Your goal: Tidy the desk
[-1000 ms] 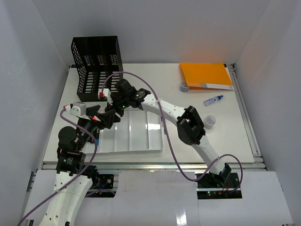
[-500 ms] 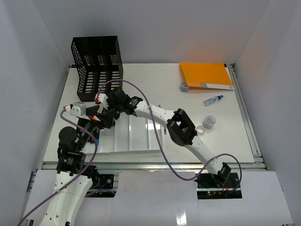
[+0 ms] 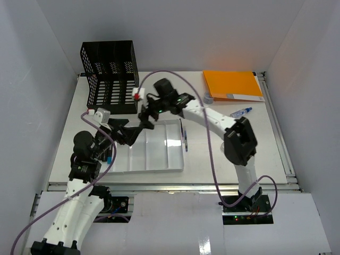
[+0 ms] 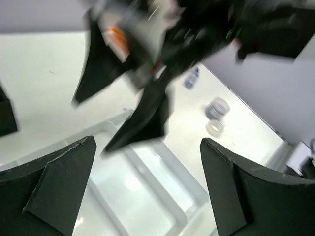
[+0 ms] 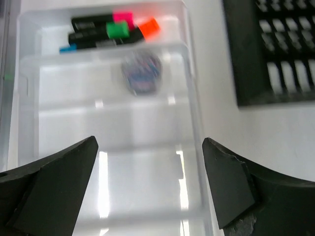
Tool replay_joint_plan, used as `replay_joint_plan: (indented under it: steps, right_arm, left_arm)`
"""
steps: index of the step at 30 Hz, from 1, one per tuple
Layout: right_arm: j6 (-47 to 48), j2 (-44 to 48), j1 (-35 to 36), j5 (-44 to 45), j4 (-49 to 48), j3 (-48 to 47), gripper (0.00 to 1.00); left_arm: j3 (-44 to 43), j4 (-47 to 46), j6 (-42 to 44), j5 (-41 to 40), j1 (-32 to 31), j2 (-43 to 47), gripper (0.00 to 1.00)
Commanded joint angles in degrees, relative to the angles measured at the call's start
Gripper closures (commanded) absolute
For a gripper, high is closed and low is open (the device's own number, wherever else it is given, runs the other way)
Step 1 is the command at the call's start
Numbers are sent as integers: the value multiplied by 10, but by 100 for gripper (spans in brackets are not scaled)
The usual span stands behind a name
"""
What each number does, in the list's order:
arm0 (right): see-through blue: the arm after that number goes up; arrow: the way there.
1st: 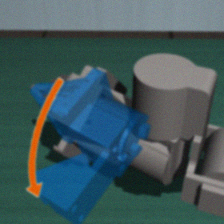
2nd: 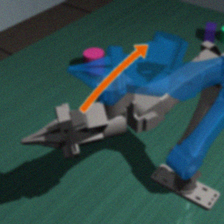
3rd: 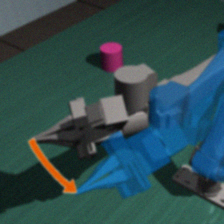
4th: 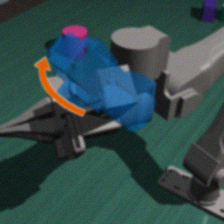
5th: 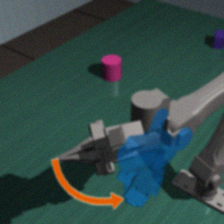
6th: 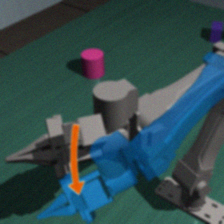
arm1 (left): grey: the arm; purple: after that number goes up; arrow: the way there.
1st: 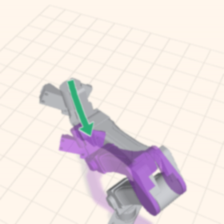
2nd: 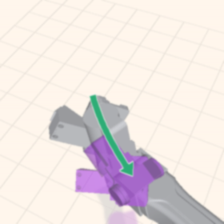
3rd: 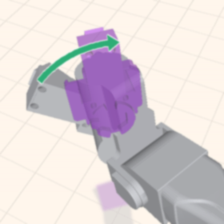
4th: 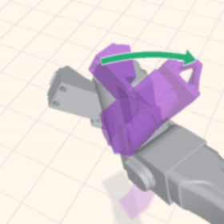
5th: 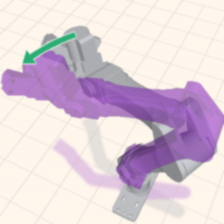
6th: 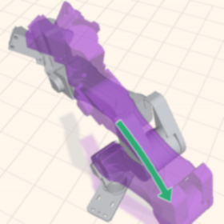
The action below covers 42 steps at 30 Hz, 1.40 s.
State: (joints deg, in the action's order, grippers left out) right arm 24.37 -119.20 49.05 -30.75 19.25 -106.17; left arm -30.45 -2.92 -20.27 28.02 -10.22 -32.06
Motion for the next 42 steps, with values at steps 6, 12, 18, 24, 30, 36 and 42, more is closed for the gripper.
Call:
replay_joint_plan:
  steps: [6,12,18,24,30,36,42]
  right_arm:
    - [11,331,-247,-110,6,329,6]
    - [3,458,-464,-277,2,483,6]
    - [-19,512,-616,-386,-17,548,6]
    - [-35,526,-648,-416,-30,559,7]
    - [-43,526,-648,-406,-30,554,7]
    - [-42,536,-648,-399,-32,555,6]
    - [-47,535,-648,-403,-32,552,6]
  left_arm:
    - [-82,-41,-73,115,-52,-300,7]
    - [-281,25,31,-7,-208,-542,8]
    - [-473,26,158,-36,-249,-745,2]
    - [-627,18,246,-5,-258,-924,2]
    - [-742,-39,267,19,-262,-1032,2]
    - [-847,-89,272,-31,-276,-1141,2]
    - [-873,-166,252,-69,-279,-1185,2]
